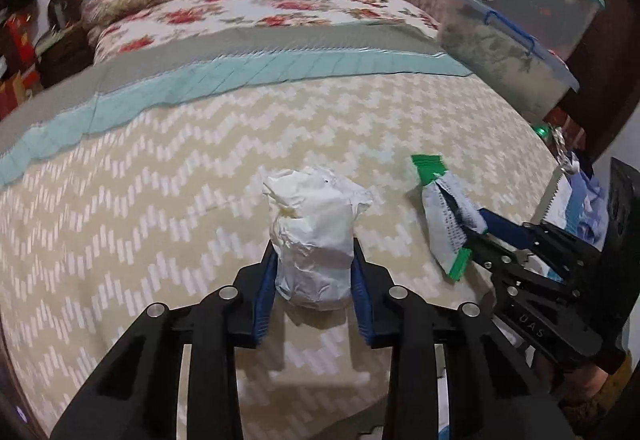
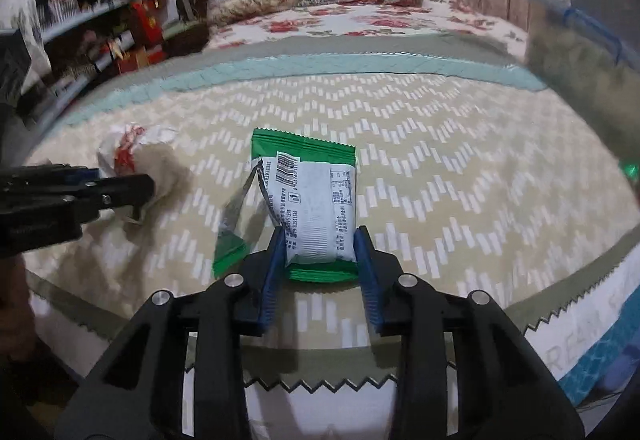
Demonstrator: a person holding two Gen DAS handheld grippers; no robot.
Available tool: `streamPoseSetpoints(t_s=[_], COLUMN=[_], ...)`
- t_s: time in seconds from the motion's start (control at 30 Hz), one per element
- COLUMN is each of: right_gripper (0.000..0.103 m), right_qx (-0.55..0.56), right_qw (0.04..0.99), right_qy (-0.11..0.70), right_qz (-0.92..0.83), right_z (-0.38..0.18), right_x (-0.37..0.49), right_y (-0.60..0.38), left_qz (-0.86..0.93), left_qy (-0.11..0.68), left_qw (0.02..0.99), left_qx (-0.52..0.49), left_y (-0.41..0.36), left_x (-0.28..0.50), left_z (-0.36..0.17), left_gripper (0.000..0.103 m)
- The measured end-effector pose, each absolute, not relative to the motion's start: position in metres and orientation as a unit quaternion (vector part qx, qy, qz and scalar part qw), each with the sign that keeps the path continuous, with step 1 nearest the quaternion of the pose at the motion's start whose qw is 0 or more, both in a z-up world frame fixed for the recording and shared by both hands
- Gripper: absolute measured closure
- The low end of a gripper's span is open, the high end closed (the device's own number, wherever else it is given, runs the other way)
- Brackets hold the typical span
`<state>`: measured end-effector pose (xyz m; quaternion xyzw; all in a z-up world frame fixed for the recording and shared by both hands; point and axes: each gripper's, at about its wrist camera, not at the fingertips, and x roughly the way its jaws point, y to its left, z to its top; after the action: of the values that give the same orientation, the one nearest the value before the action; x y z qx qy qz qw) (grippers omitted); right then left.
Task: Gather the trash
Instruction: 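Carry the white bag and green packet to the bin and release both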
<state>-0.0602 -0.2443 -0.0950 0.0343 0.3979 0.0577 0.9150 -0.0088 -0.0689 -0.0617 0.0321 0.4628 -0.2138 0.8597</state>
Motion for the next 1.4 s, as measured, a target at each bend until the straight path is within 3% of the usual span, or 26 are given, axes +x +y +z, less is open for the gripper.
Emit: streamPoseSetpoints(t_s=[0.27,0.6,0.77,1.0,1.07,1.1,1.13,1.17,1.2,1.4], right_gripper=[0.067,0.067,0.067,0.067,0.063,0.062,0.056,0.042,0.038,0.036], right_qx=[0.124,0.178,0.276,0.386,0.393,0.391,0.387,0.384,0.376,0.34], right_qw=[0.93,0.919,0.884,0.811,0.8,0.796,0.791,0.789,0.792,0.827], right_qy=[0.347,0.298,0.326,0.42,0.437,0.447,0.456,0.46,0.46,0.417], right_qz=[-0.013,-0.184,-0.19,-0.131,-0.124,-0.119,-0.126,-0.133,-0.139,-0.161], right_z=[-0.081,-0.049,-0.052,-0.082,-0.092,-0.097,-0.101,-0.103,-0.105,-0.089], right_x=[-0.077,-0.11,-0.109,-0.072,-0.061,-0.052,-0.045,-0.042,-0.038,-0.048], right_y=[-0.336,-0.559,-0.686,-0.809,-0.82,-0.824,-0.825,-0.826,-0.826,-0.814], left_qz=[-0.296,-0.457,-0.509,-0.533,-0.527,-0.519,-0.506,-0.5,-0.5,-0.503], left_qy=[0.456,0.44,0.469,0.503,0.513,0.519,0.525,0.528,0.53,0.502], left_qw=[0.837,0.758,0.709,0.662,0.655,0.655,0.659,0.66,0.659,0.681], left_qx=[0.065,0.152,0.137,0.159,0.174,0.18,0.187,0.187,0.186,0.175], left_y=[-0.162,-0.435,-0.563,-0.659,-0.677,-0.683,-0.688,-0.689,-0.689,-0.673], left_x=[0.007,0.04,0.064,0.064,0.064,0.065,0.067,0.068,0.069,0.071], left_z=[-0.032,0.004,-0.005,-0.044,-0.063,-0.07,-0.079,-0.085,-0.087,-0.068], left_gripper=[0.072,0.071,0.071,0.07,0.065,0.054,0.046,0.046,0.044,0.025])
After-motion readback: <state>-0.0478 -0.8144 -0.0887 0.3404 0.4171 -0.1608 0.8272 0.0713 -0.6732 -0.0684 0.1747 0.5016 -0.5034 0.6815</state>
